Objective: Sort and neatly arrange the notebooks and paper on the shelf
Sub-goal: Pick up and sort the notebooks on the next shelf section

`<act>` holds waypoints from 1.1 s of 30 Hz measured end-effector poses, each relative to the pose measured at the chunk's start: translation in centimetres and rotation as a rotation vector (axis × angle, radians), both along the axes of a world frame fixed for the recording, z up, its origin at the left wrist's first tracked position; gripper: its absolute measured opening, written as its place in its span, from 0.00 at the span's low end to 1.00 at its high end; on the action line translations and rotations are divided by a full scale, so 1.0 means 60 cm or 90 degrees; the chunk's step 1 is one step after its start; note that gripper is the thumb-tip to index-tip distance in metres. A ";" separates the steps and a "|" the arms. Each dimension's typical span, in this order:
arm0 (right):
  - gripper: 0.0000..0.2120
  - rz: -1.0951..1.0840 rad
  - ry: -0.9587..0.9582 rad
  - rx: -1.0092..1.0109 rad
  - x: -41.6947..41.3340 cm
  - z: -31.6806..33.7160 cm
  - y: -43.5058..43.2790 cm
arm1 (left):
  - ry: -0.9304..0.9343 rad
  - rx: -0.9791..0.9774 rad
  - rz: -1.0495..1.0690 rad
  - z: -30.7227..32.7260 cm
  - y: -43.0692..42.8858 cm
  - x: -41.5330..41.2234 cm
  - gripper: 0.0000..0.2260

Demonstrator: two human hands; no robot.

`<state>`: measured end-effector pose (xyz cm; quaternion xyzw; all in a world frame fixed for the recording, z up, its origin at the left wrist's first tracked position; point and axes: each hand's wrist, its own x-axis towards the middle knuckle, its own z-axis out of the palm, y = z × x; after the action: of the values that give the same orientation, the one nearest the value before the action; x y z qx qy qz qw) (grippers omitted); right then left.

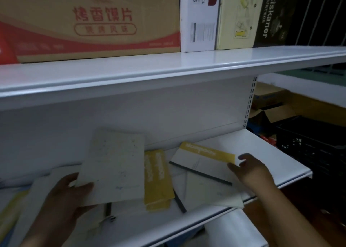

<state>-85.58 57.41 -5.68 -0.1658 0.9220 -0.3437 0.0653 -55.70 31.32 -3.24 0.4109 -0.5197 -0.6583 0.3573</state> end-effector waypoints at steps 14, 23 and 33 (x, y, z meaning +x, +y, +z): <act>0.41 0.103 -0.006 0.359 -0.116 -0.034 -0.068 | -0.695 -0.269 0.138 -0.052 -0.049 0.150 0.27; 0.04 0.156 -0.343 -0.184 0.011 0.057 -0.046 | -0.849 -0.368 0.050 -0.085 -0.070 0.158 0.27; 0.21 0.176 0.006 0.001 0.134 -0.033 -0.137 | -0.610 -0.441 0.211 -0.025 -0.012 0.118 0.17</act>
<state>-77.56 49.21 -7.65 -0.2930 0.8910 -0.3296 0.1080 -48.61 30.59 -4.72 0.5963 -0.7355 -0.1289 0.2947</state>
